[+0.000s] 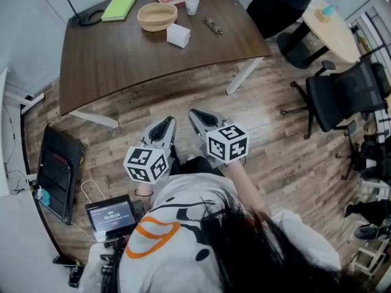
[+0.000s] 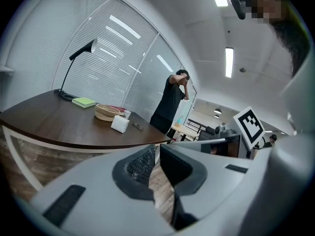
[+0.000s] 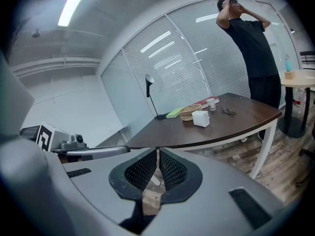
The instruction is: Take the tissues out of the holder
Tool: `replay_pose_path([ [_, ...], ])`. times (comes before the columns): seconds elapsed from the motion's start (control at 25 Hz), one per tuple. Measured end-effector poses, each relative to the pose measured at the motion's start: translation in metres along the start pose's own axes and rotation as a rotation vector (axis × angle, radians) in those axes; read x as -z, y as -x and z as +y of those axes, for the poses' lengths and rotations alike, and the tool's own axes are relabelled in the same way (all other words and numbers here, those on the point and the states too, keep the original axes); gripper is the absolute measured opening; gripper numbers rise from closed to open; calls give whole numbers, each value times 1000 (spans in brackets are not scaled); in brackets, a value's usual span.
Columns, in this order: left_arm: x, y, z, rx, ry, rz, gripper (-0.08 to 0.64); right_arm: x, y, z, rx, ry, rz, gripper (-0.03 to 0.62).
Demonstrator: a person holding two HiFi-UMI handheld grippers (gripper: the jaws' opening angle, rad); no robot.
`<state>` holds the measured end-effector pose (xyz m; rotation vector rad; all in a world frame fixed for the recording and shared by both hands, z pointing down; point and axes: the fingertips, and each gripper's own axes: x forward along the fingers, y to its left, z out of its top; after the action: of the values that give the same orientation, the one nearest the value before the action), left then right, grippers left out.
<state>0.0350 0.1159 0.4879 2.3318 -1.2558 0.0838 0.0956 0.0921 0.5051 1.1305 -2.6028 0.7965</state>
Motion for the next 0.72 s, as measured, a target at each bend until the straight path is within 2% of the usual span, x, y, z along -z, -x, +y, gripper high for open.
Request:
replay_pose_path([
  [0.72,-10,8,-5,5,-41,-29,31,-6,6,6,1,23,-26,28],
])
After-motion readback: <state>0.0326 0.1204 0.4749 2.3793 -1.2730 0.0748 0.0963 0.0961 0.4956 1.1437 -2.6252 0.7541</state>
